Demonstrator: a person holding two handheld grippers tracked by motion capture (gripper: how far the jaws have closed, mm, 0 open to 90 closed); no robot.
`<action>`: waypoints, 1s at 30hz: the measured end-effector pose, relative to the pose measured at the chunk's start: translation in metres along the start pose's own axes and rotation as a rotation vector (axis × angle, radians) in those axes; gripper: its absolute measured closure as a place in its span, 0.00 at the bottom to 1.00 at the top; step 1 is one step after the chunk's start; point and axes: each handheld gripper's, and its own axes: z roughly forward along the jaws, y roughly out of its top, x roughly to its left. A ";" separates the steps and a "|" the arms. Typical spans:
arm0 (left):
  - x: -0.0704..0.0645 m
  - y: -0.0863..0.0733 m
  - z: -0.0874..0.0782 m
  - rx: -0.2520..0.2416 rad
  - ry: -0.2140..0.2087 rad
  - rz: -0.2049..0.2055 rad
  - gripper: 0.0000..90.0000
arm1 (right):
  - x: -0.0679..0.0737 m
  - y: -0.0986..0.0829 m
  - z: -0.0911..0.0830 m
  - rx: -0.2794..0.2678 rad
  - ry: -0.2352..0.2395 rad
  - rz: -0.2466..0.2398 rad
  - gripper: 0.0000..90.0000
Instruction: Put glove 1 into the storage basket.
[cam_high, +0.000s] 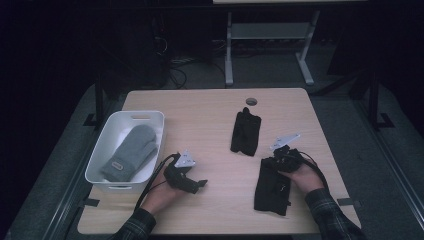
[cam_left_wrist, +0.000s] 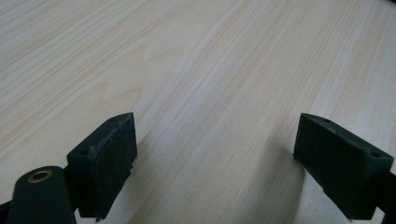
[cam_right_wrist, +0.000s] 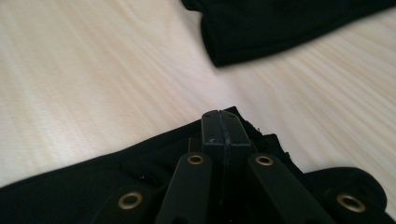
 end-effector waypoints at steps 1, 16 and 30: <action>0.000 0.000 0.000 0.000 0.000 -0.001 0.14 | 0.003 0.001 0.001 -0.002 0.005 -0.007 1.00; 0.000 0.000 0.000 -0.002 0.000 0.001 0.14 | 0.024 0.008 -0.002 -0.029 0.049 -0.065 1.00; 0.000 0.000 0.000 -0.001 0.001 0.000 0.14 | -0.005 -0.038 -0.045 -0.126 -0.083 0.079 0.47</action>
